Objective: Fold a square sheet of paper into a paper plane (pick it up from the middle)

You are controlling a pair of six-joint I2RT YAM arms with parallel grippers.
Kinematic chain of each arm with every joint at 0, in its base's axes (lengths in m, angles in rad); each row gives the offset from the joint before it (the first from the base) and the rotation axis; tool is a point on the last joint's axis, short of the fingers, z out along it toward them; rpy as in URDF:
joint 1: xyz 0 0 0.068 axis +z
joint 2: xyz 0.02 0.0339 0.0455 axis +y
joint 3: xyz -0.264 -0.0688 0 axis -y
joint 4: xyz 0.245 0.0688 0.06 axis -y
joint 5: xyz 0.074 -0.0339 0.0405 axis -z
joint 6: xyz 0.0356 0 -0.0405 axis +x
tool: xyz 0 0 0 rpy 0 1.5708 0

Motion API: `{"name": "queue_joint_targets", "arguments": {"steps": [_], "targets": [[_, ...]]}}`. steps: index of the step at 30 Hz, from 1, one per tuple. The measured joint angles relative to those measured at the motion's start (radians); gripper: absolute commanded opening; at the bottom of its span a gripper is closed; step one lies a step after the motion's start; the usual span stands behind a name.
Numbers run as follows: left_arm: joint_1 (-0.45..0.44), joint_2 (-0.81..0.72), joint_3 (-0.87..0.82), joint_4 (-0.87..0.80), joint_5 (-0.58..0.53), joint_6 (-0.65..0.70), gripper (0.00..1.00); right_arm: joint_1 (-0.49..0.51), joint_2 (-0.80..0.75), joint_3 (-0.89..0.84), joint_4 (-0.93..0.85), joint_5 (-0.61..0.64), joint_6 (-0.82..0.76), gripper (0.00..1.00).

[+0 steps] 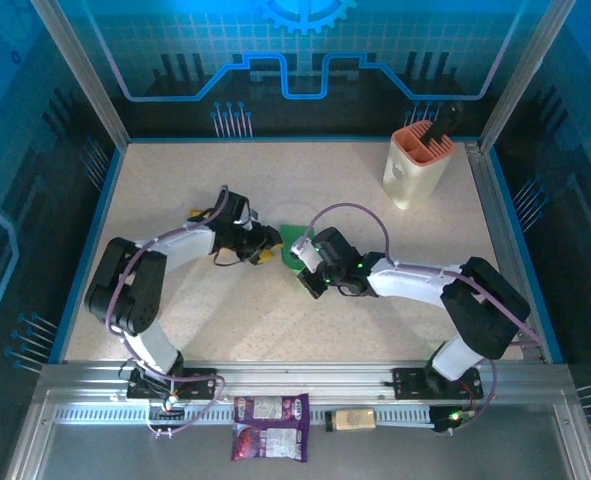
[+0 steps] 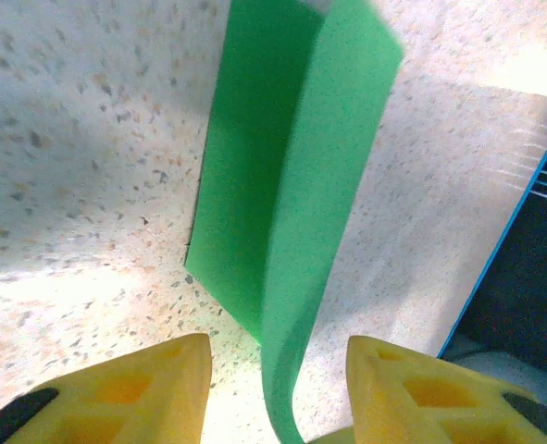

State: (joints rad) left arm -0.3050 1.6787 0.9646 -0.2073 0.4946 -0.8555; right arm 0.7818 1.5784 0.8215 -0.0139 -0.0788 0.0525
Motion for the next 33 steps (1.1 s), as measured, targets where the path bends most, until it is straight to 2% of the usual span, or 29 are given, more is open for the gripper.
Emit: {"name": "queue_joint_targets", "arguments": {"steps": [6,11,16,23,33], "targets": [[-0.005,-0.029,0.067,-0.025,-0.001,0.055,0.46,-0.043,-0.013,-0.003,0.001,-0.143,0.027,0.0],[-0.047,0.035,0.142,-0.042,-0.001,0.082,0.38,-0.043,-0.013,-0.003,0.0,-0.214,0.042,0.0],[-0.085,0.154,0.231,-0.082,-0.001,0.113,0.26,-0.043,-0.013,-0.003,0.0,-0.264,0.053,0.0],[-0.109,0.291,0.302,-0.152,-0.001,0.157,0.18,-0.043,-0.013,-0.005,0.0,-0.297,0.064,0.0],[-0.133,0.367,0.348,-0.276,-0.009,0.235,0.15,-0.078,0.045,-0.005,-0.001,-0.269,0.122,0.0]]}}
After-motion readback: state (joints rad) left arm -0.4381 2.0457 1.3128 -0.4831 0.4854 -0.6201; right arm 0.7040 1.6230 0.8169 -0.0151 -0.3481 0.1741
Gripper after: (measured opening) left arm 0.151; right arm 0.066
